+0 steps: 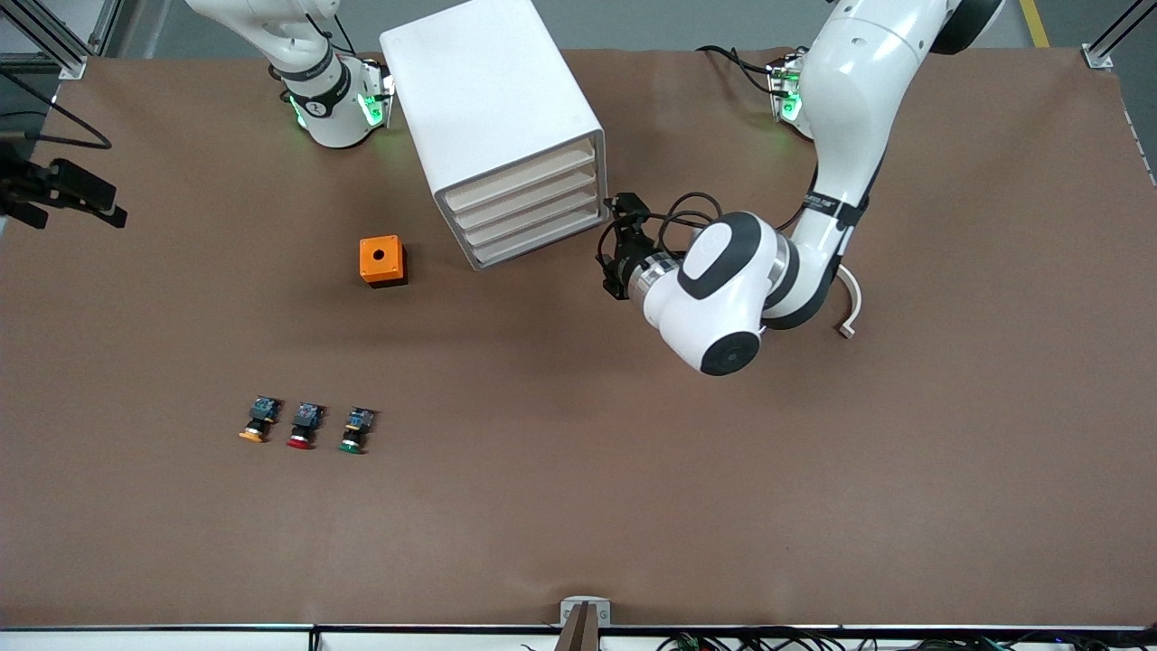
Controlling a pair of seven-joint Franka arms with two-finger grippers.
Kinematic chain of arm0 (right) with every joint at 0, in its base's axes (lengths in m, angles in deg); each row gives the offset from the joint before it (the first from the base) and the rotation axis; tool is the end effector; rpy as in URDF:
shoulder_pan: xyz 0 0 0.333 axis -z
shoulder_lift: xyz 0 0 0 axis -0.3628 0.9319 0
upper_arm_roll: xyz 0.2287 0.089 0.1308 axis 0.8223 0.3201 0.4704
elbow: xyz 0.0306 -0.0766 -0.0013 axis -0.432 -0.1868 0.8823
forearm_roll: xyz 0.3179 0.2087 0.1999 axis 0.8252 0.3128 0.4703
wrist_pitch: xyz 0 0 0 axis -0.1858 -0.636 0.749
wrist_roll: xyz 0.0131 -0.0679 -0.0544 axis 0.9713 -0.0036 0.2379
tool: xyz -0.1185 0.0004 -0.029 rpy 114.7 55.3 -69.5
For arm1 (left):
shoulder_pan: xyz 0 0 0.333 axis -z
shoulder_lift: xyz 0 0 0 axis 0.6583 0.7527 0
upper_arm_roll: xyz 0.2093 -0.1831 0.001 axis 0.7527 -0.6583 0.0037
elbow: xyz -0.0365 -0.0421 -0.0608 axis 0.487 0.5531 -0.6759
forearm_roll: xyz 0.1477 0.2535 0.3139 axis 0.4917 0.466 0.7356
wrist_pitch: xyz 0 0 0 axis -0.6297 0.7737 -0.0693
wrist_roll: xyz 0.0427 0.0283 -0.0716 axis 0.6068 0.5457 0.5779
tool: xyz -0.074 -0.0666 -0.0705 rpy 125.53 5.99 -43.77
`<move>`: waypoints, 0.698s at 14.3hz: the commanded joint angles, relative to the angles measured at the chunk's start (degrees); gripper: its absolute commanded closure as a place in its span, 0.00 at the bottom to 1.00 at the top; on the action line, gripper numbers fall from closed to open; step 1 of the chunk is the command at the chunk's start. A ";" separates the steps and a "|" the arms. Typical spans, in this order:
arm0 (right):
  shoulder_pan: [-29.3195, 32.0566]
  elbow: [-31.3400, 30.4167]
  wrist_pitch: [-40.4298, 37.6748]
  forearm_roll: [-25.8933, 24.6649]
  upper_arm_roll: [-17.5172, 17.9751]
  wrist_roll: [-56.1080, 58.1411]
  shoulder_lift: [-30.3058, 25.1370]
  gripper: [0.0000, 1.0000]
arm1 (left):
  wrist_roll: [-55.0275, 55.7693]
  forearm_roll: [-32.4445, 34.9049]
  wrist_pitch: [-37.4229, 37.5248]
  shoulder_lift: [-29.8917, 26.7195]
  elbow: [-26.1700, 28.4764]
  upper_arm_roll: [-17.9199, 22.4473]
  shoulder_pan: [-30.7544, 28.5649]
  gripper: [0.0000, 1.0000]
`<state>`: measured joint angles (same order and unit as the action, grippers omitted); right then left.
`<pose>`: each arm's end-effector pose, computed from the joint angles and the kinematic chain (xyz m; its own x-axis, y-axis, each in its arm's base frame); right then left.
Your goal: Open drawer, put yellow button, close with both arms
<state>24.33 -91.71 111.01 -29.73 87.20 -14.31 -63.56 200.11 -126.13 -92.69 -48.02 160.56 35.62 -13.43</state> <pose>0.5750 -0.0471 0.5645 0.9979 -0.0145 -0.0633 -0.0159 -0.9996 -0.0222 0.5161 -0.4554 0.2707 -0.2568 0.9151 -0.3109 0.5670 -0.1179 -0.8153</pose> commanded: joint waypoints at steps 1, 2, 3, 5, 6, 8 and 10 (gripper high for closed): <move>1.07 1.20 2.27 -0.52 0.57 0.95 5.12 0.00 | 5.00 -4.28 3.15 2.43 -1.84 -0.30 -0.06 0.06; 1.33 1.28 4.29 -0.61 0.57 0.95 8.70 0.00 | 6.32 -4.99 3.94 3.04 -1.75 -0.21 0.21 0.17; 2.38 1.54 5.88 -0.70 0.57 1.04 11.43 0.00 | 7.12 -5.78 4.55 3.75 -1.66 -0.30 0.56 0.26; 3.62 1.81 11.40 -0.52 0.57 0.87 14.96 0.00 | 7.30 -7.45 5.35 4.80 -1.40 -0.48 1.17 0.38; 3.79 1.81 12.82 -0.61 0.57 0.43 16.20 0.00 | 7.30 -8.16 5.78 4.98 -1.05 -0.74 1.35 0.41; 5.19 1.02 17.47 -0.26 0.57 0.16 18.92 0.00 | 7.48 -8.69 5.96 5.51 -0.70 -1.79 1.62 0.41; 5.03 -0.47 23.53 -0.26 0.57 -0.10 21.82 0.00 | 9.31 -9.30 6.05 6.39 -0.26 -2.32 1.70 0.41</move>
<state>28.59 -91.89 130.81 -29.81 87.02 -14.20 -43.98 207.05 -133.91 -87.61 -42.57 160.55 33.83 -11.77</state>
